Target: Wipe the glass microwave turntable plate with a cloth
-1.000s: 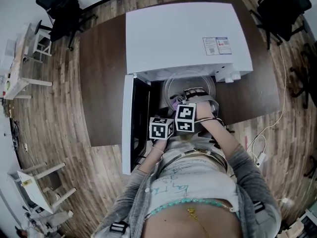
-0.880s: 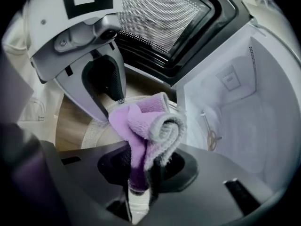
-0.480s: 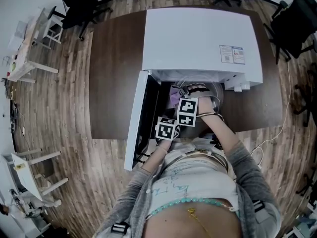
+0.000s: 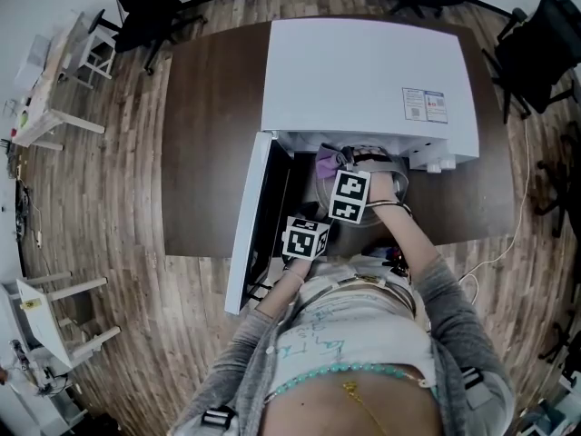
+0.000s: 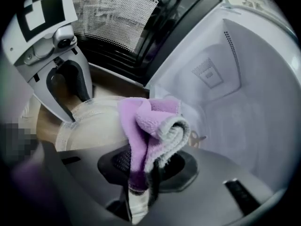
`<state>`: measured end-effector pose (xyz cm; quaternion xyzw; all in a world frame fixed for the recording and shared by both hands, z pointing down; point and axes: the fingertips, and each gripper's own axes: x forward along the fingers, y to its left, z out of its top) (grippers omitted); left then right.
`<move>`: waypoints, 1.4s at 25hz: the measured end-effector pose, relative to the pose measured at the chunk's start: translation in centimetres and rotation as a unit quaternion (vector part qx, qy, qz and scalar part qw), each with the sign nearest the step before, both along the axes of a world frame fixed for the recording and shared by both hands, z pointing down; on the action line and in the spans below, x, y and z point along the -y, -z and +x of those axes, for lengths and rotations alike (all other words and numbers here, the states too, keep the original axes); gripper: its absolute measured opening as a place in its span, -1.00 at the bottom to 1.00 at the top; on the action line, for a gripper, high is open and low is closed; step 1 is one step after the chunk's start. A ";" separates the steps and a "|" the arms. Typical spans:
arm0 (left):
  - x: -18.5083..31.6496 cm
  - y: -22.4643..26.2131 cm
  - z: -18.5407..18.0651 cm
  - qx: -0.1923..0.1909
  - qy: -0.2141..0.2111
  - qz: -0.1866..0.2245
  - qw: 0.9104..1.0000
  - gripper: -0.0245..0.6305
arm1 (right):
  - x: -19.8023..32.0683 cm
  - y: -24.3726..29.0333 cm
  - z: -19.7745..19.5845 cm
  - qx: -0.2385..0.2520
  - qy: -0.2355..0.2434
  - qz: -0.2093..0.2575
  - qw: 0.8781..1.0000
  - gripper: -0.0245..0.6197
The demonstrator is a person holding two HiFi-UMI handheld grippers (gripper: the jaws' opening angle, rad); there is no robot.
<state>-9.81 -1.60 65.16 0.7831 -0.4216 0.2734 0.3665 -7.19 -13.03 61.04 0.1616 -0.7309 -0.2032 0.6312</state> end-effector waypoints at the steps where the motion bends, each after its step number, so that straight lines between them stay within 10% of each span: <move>1: 0.0 0.0 0.0 0.000 0.000 0.000 1.000 -0.33 | 0.4 0.1 0.4 0.001 -0.006 0.005 1.000 -0.57; 35: 0.1 0.2 -0.3 -0.003 -0.001 -0.008 1.000 -0.34 | 0.9 0.8 11.8 -0.022 -0.191 0.096 0.977 -0.57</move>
